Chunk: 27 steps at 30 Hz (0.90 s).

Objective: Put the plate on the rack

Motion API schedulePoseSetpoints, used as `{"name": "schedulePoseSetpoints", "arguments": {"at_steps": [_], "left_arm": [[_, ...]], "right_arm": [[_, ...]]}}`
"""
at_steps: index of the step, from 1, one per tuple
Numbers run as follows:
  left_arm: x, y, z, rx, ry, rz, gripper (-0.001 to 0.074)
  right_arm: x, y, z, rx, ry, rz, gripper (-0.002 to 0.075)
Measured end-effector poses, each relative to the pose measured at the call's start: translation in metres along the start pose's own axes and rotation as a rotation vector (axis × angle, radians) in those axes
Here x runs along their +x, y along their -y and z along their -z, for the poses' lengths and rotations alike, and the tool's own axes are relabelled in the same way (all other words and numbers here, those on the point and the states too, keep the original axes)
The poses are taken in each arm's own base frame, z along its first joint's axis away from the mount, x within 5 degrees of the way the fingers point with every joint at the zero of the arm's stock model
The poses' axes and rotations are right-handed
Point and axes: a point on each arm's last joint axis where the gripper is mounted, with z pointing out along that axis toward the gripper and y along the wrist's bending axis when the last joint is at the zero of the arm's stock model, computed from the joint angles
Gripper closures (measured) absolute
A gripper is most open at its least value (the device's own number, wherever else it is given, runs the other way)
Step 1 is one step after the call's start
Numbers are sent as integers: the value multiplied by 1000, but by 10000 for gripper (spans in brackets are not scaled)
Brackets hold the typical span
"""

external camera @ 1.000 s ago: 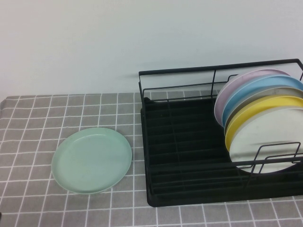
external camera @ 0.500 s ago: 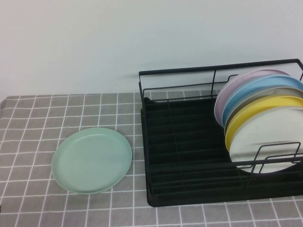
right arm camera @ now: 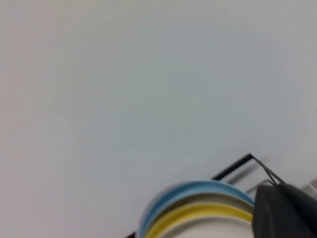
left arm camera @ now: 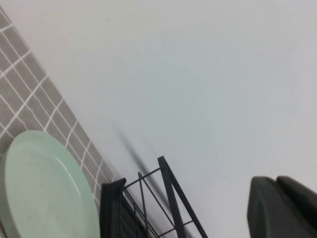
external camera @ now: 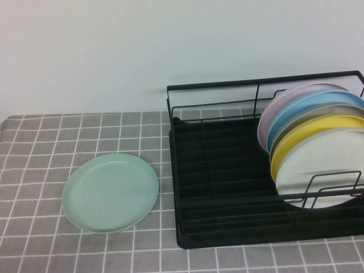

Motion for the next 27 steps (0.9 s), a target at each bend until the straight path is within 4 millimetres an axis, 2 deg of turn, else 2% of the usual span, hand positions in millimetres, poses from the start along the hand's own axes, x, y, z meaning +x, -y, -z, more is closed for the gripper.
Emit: {"name": "schedulePoseSetpoints", "arguments": {"at_steps": [3,9,13,18,20,24,27], "left_arm": [[0,0,0,0,0,-3,737],[0,2,0,8,-1,-123,737],[-11,32,4,92,38,-267,737],[-18,66,12,192,72,-547,737],[-19,77,15,234,74,-653,737],[-18,91,20,294,56,-749,737],[-15,94,12,289,-5,-819,737]], "right_arm": [[-16,-13,0,-33,17,2,727],[-42,-34,3,-83,50,181,727],[-58,-45,6,-109,96,253,727],[-74,-58,9,-129,110,344,727],[-78,-62,2,-120,59,360,727],[-80,-69,-22,-87,-110,366,727],[-82,-76,-43,-63,-245,365,727]]}}
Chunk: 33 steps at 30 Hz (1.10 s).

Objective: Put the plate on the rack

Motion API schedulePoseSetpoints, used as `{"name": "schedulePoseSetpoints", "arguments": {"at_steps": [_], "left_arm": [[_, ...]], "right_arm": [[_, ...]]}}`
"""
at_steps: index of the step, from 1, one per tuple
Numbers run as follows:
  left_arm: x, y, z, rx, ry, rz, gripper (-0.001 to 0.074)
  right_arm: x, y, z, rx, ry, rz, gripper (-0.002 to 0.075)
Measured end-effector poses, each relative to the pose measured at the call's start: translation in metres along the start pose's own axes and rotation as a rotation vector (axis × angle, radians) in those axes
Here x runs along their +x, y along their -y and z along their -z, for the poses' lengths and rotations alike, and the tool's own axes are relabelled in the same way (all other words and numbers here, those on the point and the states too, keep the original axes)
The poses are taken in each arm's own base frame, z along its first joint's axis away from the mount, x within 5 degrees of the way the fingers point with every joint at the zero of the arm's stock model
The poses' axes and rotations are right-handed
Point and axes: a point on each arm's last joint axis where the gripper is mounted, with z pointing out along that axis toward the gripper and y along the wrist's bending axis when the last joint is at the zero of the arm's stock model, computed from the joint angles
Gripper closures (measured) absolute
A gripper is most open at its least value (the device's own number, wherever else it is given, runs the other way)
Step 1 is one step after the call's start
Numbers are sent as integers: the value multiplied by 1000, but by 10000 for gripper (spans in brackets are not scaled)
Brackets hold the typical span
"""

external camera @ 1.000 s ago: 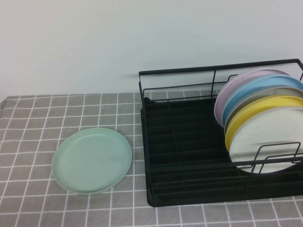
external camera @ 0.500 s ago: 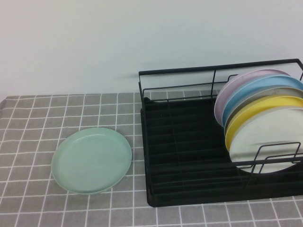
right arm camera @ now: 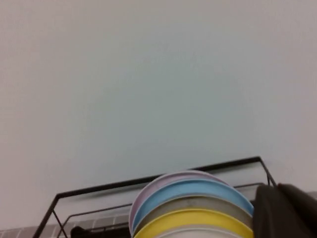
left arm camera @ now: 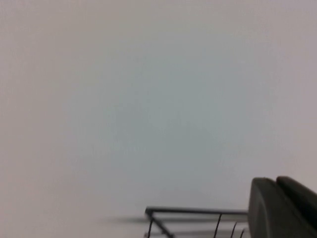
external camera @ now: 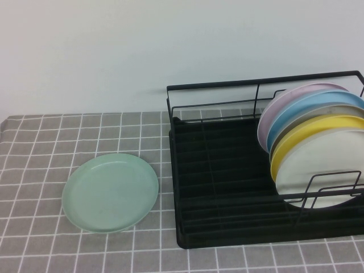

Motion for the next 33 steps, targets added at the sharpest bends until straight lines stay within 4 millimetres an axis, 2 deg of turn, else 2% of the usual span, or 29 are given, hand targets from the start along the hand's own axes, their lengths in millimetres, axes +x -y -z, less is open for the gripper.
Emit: {"name": "schedulePoseSetpoints", "arguments": {"at_steps": [2,6,11,13,17,24,28,33], "left_arm": [[2,-2,-8,-15,-49,-37,737],[-1,-7,-22,-61,-107,-105,737],[3,-15,-50,-103,-244,-133,737],[6,-19,-65,-114,-323,-132,737],[2,-23,-101,-107,-467,-187,737],[-7,-33,-153,-96,-642,-195,737],[-7,-48,-169,-103,-742,-160,737],[-6,-59,-180,-59,-855,-148,737]], "right_arm": [[-5,-1,-9,3,-33,0,727],[-14,1,-20,17,47,-69,727],[-9,-2,-23,-23,-12,-234,727],[-1,-5,-23,-49,-103,-197,727],[12,-10,-20,-112,-240,-18,727],[22,-14,-18,-179,-353,101,727],[28,-14,-29,-197,-450,107,727],[28,-15,-55,-245,-601,150,727]]}}
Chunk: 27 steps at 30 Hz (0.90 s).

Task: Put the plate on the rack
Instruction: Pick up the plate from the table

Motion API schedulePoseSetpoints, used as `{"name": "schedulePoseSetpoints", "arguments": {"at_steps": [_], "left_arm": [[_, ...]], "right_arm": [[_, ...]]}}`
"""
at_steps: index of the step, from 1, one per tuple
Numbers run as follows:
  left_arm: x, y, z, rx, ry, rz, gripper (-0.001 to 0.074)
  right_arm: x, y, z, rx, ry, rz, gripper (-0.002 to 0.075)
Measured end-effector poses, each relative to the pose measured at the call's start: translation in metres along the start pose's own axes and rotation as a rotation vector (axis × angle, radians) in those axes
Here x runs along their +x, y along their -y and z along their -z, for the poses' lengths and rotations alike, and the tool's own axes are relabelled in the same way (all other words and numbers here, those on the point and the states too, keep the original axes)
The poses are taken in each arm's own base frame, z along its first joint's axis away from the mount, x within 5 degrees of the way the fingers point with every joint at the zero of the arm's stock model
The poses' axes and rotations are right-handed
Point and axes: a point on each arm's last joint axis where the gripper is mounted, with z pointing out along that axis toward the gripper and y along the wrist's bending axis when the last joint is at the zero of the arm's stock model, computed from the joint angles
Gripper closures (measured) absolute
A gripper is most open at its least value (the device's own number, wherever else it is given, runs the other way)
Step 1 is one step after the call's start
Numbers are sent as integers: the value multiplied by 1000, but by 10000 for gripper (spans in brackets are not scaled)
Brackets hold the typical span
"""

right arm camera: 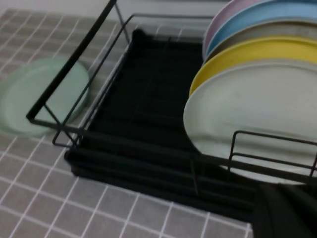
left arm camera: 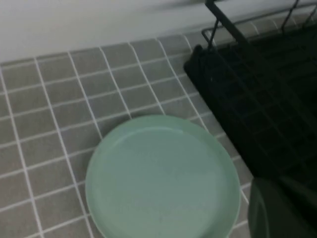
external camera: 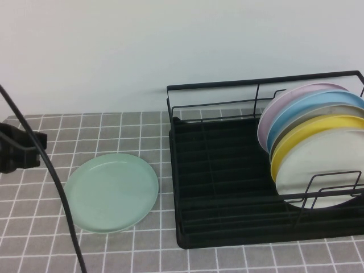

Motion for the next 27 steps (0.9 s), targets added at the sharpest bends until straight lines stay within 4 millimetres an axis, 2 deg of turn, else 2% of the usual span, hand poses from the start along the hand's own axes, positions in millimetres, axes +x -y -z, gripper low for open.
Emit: {"name": "schedulePoseSetpoints", "arguments": {"at_steps": [6,12,16,19,22,27], "left_arm": [[6,-22,-20,16,-138,64,737],[17,-42,-44,20,-248,124,737],[23,-49,-49,-18,-296,110,737],[24,-60,-52,-125,-296,166,735],[27,-67,-57,-167,-308,182,696],[31,-76,-75,-149,-336,245,557]], "right_arm": [[-28,6,-32,-128,-179,21,727],[-44,4,-62,-332,-211,-28,727],[-46,2,-70,-398,-197,-23,727],[-46,2,-70,-405,-189,10,727],[-46,2,-70,-406,-188,14,727],[-46,2,-70,-406,-187,16,727]]}}
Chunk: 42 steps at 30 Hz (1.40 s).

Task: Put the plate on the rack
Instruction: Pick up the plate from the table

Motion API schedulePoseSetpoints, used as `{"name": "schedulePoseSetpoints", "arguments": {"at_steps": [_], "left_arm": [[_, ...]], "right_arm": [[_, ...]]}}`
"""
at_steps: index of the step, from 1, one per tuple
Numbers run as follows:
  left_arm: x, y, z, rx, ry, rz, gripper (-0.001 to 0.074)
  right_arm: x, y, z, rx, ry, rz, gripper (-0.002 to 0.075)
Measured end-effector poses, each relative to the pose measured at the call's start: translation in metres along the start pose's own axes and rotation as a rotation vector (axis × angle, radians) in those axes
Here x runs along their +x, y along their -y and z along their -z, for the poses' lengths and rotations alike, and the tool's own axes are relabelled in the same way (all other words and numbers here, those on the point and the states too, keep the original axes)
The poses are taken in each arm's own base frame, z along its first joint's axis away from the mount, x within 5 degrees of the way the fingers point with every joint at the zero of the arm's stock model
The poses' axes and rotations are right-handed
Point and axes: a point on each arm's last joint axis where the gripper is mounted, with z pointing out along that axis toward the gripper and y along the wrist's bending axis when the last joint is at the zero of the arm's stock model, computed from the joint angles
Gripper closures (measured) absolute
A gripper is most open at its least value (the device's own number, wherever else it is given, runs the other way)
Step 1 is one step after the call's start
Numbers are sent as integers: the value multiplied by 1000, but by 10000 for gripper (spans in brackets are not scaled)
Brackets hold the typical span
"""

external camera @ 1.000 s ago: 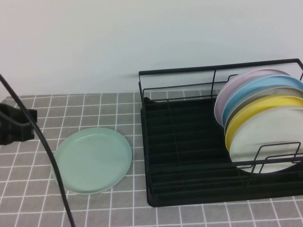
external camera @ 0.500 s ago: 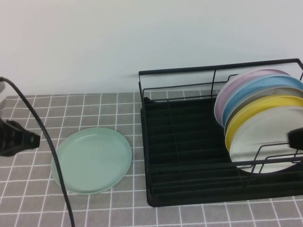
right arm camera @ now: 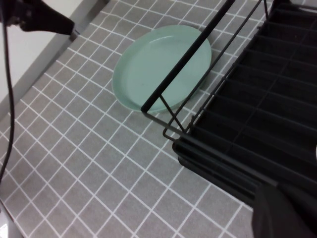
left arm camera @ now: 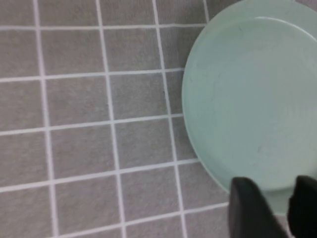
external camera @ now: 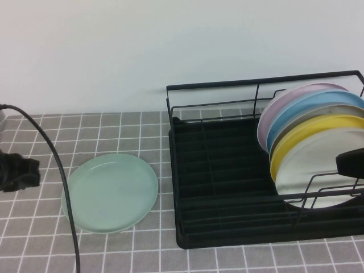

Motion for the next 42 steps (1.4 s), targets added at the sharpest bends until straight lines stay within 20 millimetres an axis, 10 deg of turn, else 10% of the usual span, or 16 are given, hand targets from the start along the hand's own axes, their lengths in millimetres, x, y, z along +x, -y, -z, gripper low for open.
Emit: {"name": "schedulePoseSetpoints", "arguments": {"at_steps": [30,42], "left_arm": [[-11,-39,-135,171,-274,268,463],[-11,-39,-135,162,-276,240,728]], "right_arm": [[-4,-8,0,-86,38,-39,727],[-4,-8,0,-89,38,-40,727]]}}
